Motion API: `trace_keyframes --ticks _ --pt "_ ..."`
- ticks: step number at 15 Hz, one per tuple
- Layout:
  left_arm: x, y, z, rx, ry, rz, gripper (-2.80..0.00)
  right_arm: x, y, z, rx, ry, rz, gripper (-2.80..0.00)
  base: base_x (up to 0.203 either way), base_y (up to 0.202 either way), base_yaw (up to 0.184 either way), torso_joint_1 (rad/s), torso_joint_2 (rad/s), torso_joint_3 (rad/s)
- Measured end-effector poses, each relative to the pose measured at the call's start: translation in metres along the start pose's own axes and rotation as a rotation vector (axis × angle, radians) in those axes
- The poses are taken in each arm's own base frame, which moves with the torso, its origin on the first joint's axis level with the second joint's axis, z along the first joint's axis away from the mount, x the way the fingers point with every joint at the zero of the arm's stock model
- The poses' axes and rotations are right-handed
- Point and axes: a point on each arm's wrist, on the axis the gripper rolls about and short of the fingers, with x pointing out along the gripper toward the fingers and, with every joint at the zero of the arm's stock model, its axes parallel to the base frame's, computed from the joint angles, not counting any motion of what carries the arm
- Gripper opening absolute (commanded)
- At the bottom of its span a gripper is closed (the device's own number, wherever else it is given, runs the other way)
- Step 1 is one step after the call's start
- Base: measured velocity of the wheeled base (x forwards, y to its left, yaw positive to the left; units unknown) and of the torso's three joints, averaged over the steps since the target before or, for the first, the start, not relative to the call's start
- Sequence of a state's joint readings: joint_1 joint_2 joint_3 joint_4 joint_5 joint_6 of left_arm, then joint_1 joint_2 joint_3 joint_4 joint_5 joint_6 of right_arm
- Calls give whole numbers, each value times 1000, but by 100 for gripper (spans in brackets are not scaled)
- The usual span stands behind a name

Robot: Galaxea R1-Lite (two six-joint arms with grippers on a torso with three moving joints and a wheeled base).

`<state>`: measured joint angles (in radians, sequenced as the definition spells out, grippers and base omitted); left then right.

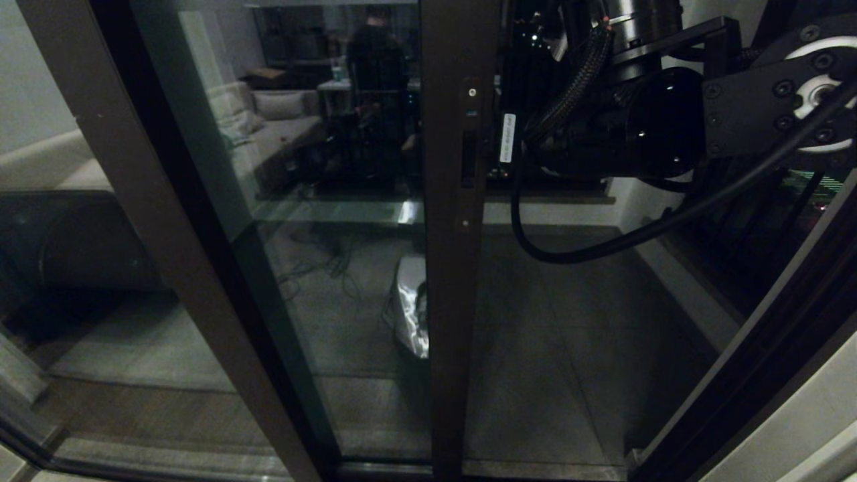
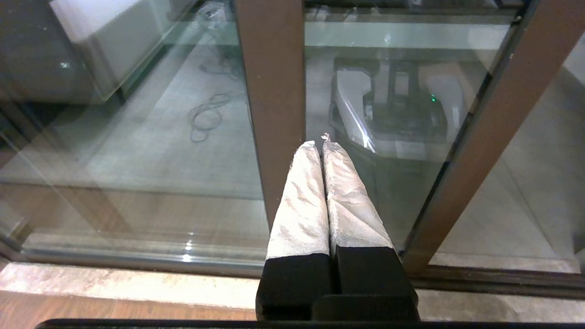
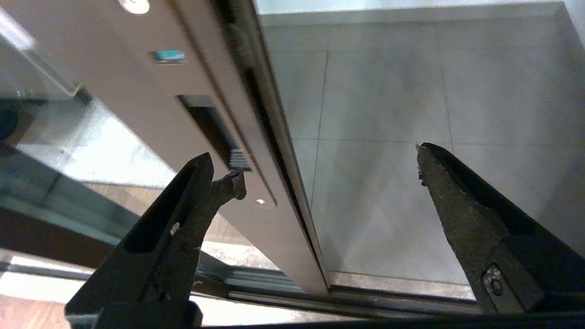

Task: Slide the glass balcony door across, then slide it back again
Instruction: Close the slid door

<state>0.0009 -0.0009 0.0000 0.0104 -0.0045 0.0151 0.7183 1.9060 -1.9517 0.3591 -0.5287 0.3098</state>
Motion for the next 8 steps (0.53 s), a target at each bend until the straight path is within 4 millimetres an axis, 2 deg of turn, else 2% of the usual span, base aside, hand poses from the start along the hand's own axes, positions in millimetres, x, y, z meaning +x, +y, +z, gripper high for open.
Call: trace_keyframes --ticks 8 --pt "0 0 0 0 0 -1 -280 14 7 -7 21 -14 7 0 0 0 0 0 0 0"
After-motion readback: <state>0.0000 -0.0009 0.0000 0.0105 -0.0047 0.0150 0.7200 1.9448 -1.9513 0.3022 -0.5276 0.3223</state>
